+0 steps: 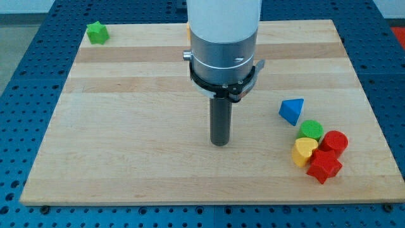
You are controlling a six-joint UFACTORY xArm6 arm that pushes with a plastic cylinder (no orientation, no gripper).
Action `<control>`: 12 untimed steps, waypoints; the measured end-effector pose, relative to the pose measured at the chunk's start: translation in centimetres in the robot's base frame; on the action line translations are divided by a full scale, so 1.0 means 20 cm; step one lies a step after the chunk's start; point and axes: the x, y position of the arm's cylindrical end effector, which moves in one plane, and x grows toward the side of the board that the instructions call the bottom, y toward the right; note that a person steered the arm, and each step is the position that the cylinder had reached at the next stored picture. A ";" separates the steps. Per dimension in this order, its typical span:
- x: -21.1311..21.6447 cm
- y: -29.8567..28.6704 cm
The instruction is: Place the triangle to the top right
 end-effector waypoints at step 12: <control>-0.57 0.68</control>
